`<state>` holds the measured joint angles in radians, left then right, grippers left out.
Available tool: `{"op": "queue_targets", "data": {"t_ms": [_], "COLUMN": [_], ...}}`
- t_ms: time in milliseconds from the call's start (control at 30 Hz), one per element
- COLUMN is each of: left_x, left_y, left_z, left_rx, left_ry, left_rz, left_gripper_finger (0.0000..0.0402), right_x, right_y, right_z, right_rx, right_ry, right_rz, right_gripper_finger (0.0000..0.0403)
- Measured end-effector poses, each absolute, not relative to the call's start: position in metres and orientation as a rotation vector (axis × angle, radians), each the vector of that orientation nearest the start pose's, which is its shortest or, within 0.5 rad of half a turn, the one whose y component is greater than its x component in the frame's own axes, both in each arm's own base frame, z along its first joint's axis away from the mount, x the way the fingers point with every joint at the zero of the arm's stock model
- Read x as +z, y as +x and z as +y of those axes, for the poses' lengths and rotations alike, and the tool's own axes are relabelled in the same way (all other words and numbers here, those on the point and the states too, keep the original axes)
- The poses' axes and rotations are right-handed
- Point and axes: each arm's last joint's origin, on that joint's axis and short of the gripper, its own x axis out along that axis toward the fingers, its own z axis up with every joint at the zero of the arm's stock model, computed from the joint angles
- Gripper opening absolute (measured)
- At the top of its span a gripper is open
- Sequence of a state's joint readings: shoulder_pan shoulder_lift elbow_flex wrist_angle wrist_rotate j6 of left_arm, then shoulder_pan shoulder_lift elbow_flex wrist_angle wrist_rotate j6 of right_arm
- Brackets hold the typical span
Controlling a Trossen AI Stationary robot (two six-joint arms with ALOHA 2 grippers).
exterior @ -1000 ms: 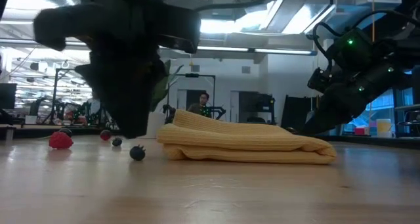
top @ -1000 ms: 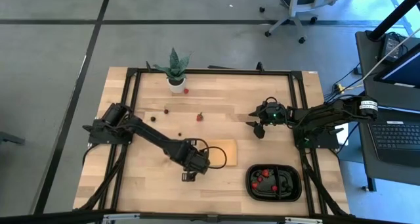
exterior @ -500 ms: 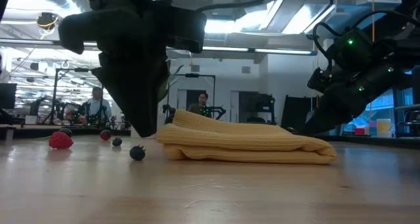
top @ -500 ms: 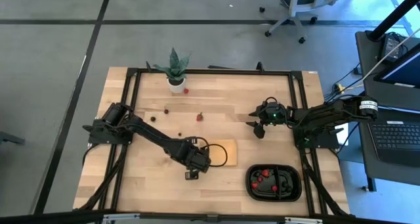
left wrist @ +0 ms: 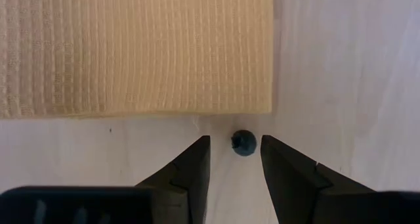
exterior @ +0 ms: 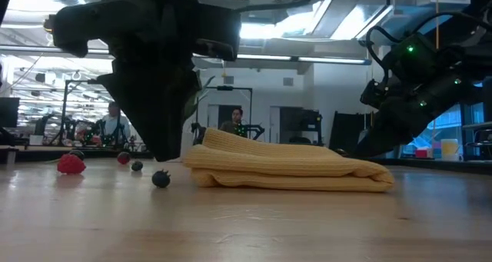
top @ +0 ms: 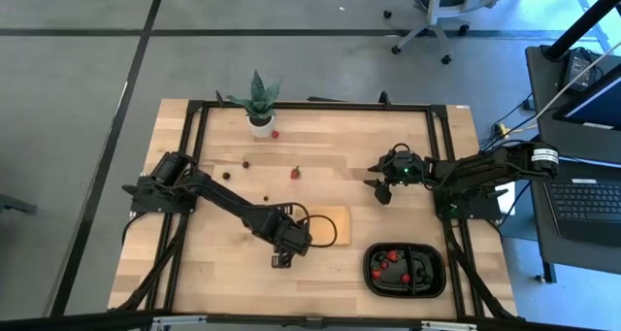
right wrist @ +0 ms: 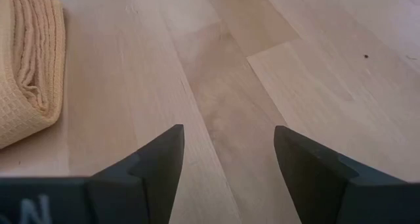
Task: Pick and placing Produce into tupperware
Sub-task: Put the blueberry into the black container
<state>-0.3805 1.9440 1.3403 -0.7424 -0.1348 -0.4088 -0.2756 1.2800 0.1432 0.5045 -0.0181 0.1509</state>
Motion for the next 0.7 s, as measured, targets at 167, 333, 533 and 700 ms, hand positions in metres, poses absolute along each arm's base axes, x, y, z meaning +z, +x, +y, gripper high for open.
{"op": "queue_targets", "data": {"t_ms": [167,333,533,700], "left_x": [0.154,0.144,0.144,0.144], "left_y": [0.35,0.351,0.352,0.353], "left_z": [-0.137,-0.137,-0.137,-0.136], "left_rx": [0.045,0.049,0.027,0.026], "left_ry": [-0.013,-0.007,0.016,0.016], "left_rz": [1.35,1.374,1.368,1.361], "left_gripper_finger": [0.0128,0.0128,0.0127,0.0126], "right_x": [0.102,0.102,0.102,0.102], "right_y": [0.173,0.173,0.173,0.173], "right_z": [-0.048,-0.048,-0.048,-0.048], "right_rx": [-0.296,-0.296,-0.297,-0.296], "right_ry": [0.238,0.239,0.24,0.239], "right_rz": [0.608,0.608,0.607,0.607], "right_gripper_finger": [0.0237,0.0237,0.0237,0.0237]}}
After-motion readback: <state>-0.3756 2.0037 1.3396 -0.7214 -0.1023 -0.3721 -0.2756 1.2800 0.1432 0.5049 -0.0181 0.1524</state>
